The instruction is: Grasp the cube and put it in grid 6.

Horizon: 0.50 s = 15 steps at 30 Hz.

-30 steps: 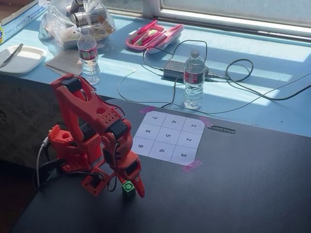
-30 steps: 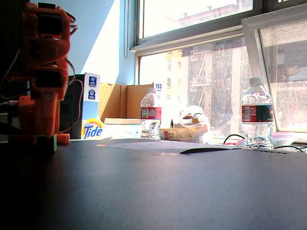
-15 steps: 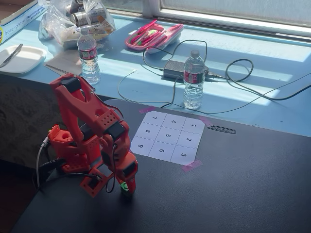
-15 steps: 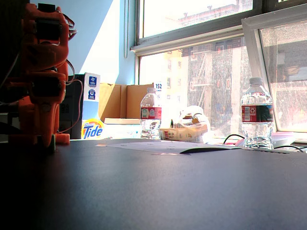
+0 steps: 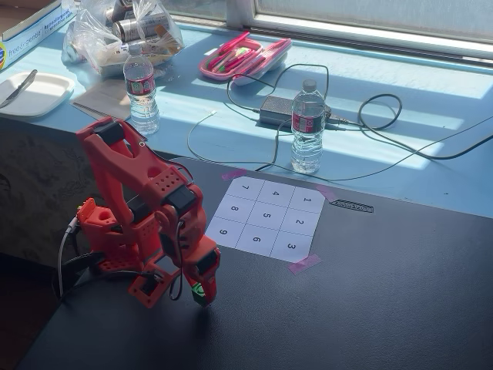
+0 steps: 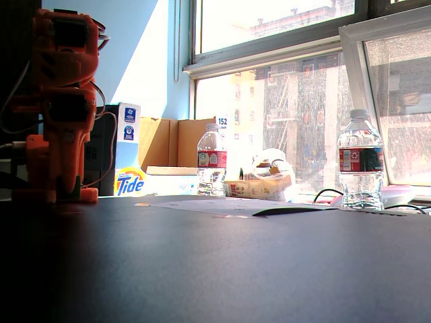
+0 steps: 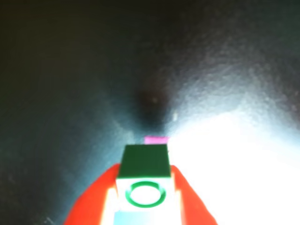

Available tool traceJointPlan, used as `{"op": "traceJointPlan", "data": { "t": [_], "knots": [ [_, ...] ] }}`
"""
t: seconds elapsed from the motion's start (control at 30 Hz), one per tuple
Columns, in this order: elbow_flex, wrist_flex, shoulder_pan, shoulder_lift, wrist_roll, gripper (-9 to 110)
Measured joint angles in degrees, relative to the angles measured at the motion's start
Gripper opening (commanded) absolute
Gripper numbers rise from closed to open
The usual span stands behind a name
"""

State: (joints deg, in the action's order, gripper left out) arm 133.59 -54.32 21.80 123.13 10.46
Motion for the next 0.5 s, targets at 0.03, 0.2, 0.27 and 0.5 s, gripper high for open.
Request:
{"op": "traceJointPlan", "data": {
  "t": [0.03, 0.2, 0.27, 0.5],
  "knots": [
    [-1.23, -0.88, -0.79, 0.00, 0.00, 0],
    [-6.86, -5.36, -5.63, 0.00, -1.05, 0],
    [-9.23, -7.21, -7.91, -0.09, -1.85, 0],
    [-17.40, -12.39, -15.82, -3.08, -4.48, 0]
  ]
}}
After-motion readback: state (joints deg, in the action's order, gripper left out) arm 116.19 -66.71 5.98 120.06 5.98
